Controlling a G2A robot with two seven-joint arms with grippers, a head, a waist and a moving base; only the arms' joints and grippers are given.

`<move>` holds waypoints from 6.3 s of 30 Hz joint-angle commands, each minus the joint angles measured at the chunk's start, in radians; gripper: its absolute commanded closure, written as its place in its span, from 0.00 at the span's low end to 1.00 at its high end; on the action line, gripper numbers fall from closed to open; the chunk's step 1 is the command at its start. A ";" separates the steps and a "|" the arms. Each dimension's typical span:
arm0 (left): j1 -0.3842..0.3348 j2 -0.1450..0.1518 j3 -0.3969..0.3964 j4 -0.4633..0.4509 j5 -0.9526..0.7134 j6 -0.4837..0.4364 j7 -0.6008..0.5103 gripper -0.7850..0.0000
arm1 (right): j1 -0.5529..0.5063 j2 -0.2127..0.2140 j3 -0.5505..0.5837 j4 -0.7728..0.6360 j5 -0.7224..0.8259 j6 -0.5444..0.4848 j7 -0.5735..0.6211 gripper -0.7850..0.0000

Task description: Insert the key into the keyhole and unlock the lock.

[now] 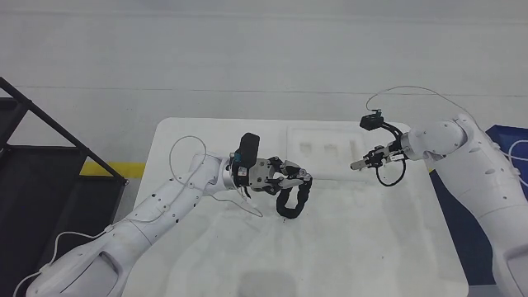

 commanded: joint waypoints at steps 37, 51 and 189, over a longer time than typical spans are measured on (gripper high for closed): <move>0.000 0.000 0.000 0.000 0.000 0.000 0.000 1.00 | 0.156 -0.060 -0.336 0.280 -0.406 -0.491 -0.481 0.37; 0.000 0.000 0.000 0.000 0.000 0.000 0.000 1.00 | 0.169 -0.129 -0.377 0.408 -0.489 -0.474 -0.599 0.68; -0.047 -0.145 0.095 -0.045 0.231 0.419 -0.113 1.00 | -0.943 0.419 0.796 -1.452 0.287 0.840 -0.335 1.00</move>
